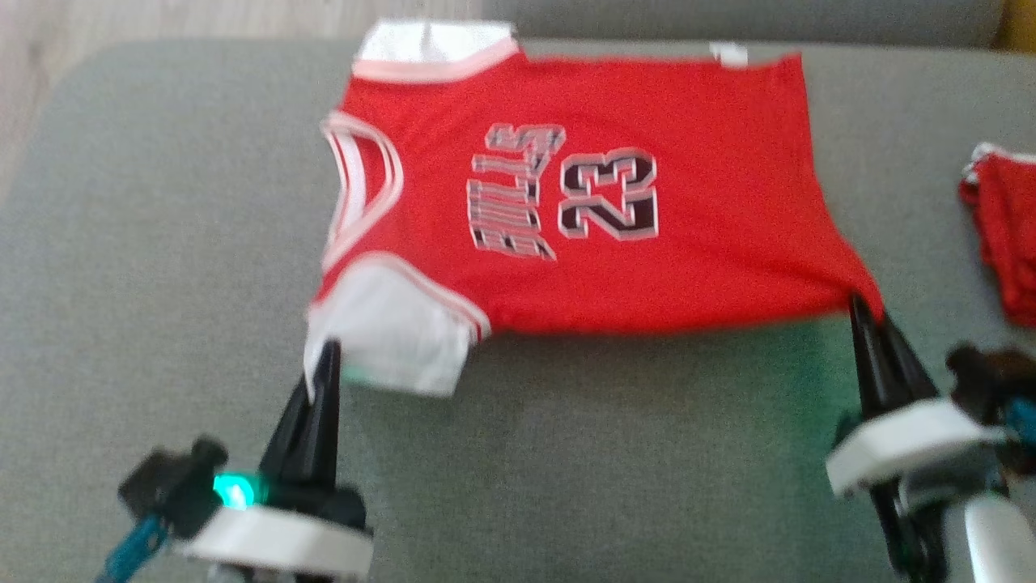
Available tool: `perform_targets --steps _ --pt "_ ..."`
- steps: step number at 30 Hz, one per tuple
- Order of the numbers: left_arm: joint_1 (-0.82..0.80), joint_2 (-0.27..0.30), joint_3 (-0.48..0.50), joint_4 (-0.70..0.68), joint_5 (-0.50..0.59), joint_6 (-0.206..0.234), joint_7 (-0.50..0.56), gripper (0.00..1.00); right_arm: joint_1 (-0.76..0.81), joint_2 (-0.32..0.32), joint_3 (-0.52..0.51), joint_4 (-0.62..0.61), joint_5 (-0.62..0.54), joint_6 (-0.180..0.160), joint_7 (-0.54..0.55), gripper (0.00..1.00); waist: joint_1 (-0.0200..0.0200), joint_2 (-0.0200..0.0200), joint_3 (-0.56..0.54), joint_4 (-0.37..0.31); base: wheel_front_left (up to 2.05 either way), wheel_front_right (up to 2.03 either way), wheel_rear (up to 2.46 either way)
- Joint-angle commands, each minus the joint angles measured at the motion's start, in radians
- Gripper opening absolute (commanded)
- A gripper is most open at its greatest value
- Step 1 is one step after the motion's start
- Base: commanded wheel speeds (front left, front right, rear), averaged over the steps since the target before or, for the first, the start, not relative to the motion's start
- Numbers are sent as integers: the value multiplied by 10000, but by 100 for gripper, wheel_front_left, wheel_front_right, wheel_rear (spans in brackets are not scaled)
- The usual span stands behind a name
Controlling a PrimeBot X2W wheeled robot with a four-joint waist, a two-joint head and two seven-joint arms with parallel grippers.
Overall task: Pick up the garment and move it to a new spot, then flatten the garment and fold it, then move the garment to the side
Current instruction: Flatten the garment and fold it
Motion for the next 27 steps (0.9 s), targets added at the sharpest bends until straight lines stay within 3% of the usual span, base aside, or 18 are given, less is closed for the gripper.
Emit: perform_targets --steps 1,5,13,18,27 --pt "71 399 338 -593 -20 157 33 0 267 -13 108 -649 119 75 127 0 3 -1 -745 66 0 0 0" --pt "1114 924 265 -1550 35 611 381 0 1754 -13 -174 -1746 313 75 668 0 3 -1 -1202 166 0 0 0" --pt "2143 1559 65 -2805 45 1200 1149 0 3297 -13 -300 -3156 482 75 1626 0 3 -1 -1474 118 0 0 0" --pt "2168 1382 -212 -2492 -130 1099 1327 0 3371 -13 -183 -2726 541 75 2157 0 3 -1 -1446 42 0 0 0" --pt "1451 930 -411 -936 -191 576 1135 0 2439 -13 -29 -706 859 75 2226 0 3 -1 -1094 -11 0 0 0"
